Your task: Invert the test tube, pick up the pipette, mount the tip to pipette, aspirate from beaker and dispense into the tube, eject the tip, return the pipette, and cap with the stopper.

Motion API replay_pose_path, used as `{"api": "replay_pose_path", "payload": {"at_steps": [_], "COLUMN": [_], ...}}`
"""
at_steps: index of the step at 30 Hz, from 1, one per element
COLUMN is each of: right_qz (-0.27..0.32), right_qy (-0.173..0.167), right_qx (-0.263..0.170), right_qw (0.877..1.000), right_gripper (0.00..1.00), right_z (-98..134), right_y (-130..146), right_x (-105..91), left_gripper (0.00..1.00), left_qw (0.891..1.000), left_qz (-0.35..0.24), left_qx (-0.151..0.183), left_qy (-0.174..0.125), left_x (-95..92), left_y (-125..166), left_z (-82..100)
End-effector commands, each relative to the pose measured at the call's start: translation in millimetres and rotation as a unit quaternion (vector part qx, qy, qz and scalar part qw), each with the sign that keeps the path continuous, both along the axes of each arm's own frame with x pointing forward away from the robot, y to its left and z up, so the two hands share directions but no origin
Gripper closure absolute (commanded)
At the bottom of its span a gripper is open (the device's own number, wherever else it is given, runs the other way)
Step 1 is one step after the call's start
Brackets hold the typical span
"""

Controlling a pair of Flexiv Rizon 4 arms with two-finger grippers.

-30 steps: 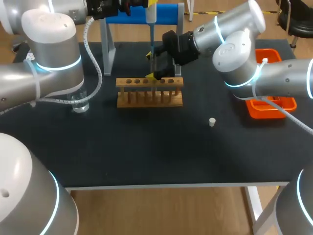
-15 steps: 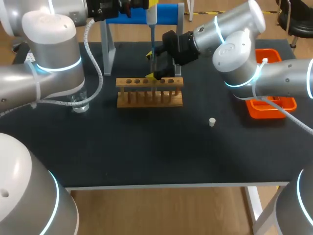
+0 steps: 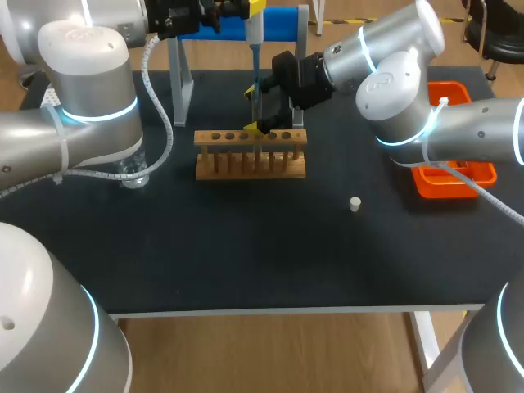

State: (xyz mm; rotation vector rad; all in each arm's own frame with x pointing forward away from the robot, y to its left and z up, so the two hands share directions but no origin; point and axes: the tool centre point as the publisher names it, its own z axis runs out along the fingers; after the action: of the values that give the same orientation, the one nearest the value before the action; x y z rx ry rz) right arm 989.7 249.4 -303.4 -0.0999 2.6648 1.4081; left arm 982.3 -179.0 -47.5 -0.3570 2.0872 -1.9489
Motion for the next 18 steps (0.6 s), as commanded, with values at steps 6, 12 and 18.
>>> {"api": "replay_pose_path", "payload": {"at_steps": [6, 12, 18], "right_qz": [0.001, 0.001, 0.001], "right_qy": [0.001, 0.001, 0.001], "right_qx": [-0.001, -0.001, -0.001], "right_qw": [1.0, 1.0, 1.0], "right_gripper": [0.0, 0.0, 0.0], "right_z": [0.7, 0.7, 0.7], "right_y": [-0.6, -0.6, -0.6], "right_x": [0.3, 0.3, 0.3], "left_gripper": [1.0, 1.0, 1.0], "left_qw": [1.0, 1.0, 1.0], "left_qz": [0.003, 0.003, 0.004], "left_qx": [-0.005, -0.003, -0.001], "left_qy": [-0.003, -0.001, 0.002], "left_x": [-1.4, -1.8, -1.8], "left_y": [-0.1, -0.5, -0.7], "left_z": [-3.6, -6.9, -9.5]}}
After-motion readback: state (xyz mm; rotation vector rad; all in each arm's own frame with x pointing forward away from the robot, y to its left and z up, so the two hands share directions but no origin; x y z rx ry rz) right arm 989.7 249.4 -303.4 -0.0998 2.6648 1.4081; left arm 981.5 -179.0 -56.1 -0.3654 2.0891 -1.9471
